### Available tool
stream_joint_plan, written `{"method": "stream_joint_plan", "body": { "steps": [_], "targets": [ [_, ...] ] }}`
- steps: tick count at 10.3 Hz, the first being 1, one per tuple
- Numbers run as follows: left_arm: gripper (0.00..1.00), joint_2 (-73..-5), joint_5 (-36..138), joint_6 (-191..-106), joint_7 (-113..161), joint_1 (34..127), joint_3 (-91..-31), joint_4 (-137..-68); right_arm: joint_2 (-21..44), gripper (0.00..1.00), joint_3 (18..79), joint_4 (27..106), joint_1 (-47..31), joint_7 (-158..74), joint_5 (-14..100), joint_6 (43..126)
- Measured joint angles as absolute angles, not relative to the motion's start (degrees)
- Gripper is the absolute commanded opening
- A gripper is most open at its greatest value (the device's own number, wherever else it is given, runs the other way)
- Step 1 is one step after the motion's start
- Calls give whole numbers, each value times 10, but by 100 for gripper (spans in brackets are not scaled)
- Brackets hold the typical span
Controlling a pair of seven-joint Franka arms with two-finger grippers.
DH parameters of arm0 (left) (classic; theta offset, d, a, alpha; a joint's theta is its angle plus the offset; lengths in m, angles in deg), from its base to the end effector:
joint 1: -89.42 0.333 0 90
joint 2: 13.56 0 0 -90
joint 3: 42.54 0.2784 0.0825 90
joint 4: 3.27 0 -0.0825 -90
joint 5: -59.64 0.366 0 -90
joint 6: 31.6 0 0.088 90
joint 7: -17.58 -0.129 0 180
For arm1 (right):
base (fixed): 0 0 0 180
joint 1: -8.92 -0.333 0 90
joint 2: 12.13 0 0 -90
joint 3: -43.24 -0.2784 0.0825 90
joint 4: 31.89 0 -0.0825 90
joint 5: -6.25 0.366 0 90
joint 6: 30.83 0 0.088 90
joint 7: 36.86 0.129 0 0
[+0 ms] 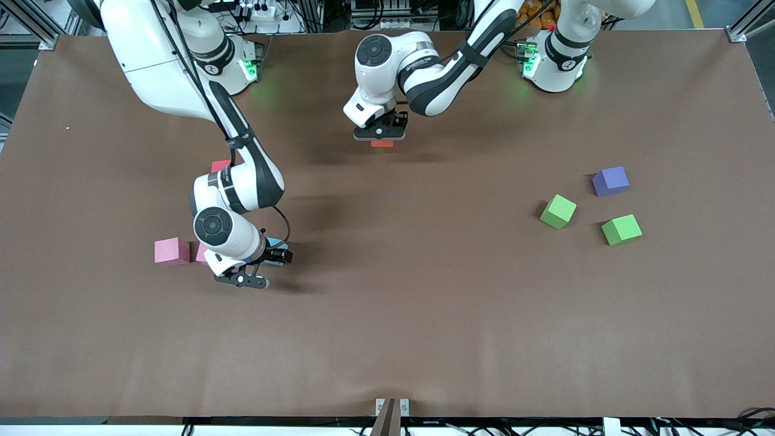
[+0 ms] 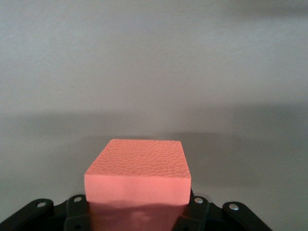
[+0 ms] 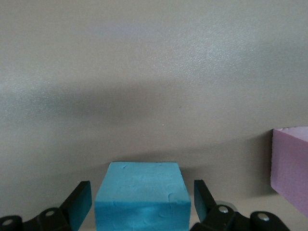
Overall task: Arrange blocks into number 1
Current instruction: 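Lower the orange cube onto mid-table and open the left gripper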
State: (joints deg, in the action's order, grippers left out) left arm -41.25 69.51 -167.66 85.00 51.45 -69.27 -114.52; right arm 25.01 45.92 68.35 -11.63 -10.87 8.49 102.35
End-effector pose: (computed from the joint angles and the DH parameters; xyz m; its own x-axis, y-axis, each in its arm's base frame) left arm 0.2599 -0.5331 0.2146 0.9964 -0.0315 -0.0782 -0.0279 -0.9985 0.0471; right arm 0.5902 0.1926 0.1569 0.9848 -0.1611 -0.0642 -0.1592 -0.9867 0.0332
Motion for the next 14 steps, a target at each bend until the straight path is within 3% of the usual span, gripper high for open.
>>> {"method": "stream_joint_plan", "body": {
  "steps": [3,5,7,8,9,14],
  "targets": [
    [0,-455,703,-1693,848,500,-692,-1133,253,89,456,700,-118,-110,85,1043],
    [0,-486,716,-1699,850,488,-689,-1126,253,76,456,708,-118,-115,85,1050],
    [0,-493,721,-1700,851,486,-688,-1121,253,72,456,708,-117,-126,85,1051],
    [87,-494,721,-1700,852,486,-687,-1121,253,72,456,708,-117,-128,85,1051],
    [100,-496,724,-1700,852,486,-686,-1121,251,71,456,708,-117,-129,85,1051],
    [100,-496,744,-1685,879,486,-686,-1111,240,57,457,708,-112,-140,85,1045]
  ]
}}
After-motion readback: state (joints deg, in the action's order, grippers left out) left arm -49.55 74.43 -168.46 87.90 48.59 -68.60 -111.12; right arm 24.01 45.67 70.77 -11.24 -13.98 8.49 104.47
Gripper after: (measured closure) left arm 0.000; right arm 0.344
